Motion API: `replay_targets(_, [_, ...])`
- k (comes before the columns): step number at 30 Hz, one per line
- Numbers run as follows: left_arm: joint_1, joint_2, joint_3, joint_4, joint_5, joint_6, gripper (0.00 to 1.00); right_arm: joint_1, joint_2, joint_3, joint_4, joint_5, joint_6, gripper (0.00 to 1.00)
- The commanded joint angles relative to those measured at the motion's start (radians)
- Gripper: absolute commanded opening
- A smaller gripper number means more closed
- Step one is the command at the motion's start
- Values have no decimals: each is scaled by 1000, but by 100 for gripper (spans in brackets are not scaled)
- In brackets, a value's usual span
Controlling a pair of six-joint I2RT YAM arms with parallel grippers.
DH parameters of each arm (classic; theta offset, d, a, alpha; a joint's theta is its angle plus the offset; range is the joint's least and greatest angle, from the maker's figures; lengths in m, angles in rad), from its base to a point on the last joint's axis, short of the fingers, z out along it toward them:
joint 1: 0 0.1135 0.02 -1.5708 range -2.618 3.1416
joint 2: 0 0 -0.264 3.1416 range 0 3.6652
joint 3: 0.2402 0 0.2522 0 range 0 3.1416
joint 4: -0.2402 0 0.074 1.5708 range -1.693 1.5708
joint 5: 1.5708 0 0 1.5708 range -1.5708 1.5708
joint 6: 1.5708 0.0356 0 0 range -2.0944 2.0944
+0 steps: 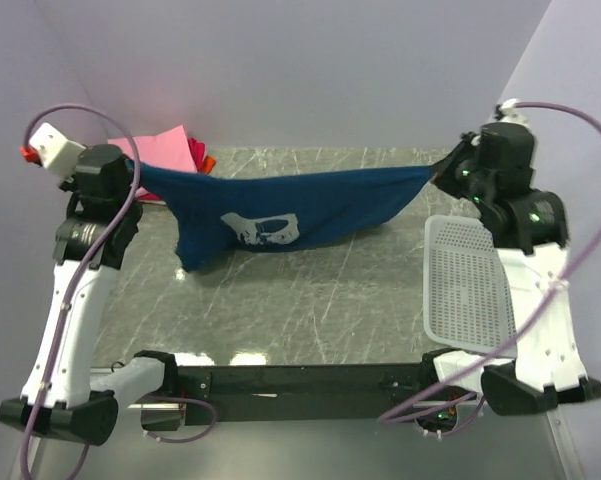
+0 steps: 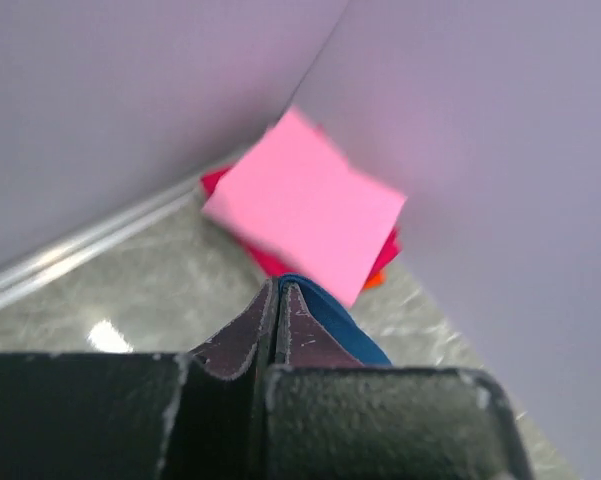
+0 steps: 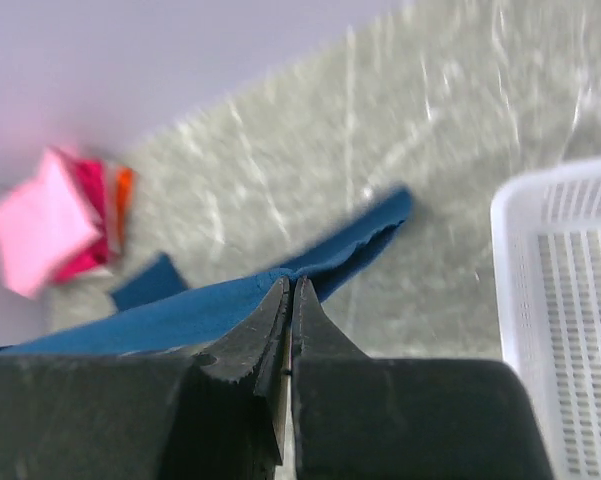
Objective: Fold and stack the t-shirts
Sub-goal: Flatten the tshirt out
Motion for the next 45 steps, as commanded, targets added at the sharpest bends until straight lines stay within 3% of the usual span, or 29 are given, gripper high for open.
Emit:
replay_targets(1, [13, -98, 66, 199, -51, 175, 1, -10, -87, 126, -13, 70, -1, 0])
replay_targets(7, [13, -190, 90, 345, 24, 314, 1, -10, -165, 220, 29, 65, -5, 0])
replay_targets(12, [13, -174, 66, 403, 271, 374, 1, -10, -146, 149, 53, 10, 8, 0])
replay_targets(16, [13, -77, 64, 411, 409, 384, 1, -10, -104, -4, 127, -24, 37, 0])
replay_targets(21, [13, 67, 109, 465, 516, 430, 1, -8, -6, -32, 176, -16, 45, 0])
replay_targets(27, [11, 340, 291, 508, 568, 453, 1, -18, 235, 178, 150, -3, 30, 0])
replay_targets(33, [13, 536, 573, 509, 663, 394, 1, -27, 495, 602, 53, -18, 13, 0])
replay_targets(35, [13, 561, 651, 509, 694, 372, 1, -25, 520, 658, 35, -27, 8, 0])
replay_targets(38, [13, 563, 705, 506, 723, 364, 1, -27, 482, 629, 75, -44, -7, 0])
replay_targets(45, [14, 367, 687, 472, 766, 367, 1, -10, 174, 292, 245, -67, -90, 0])
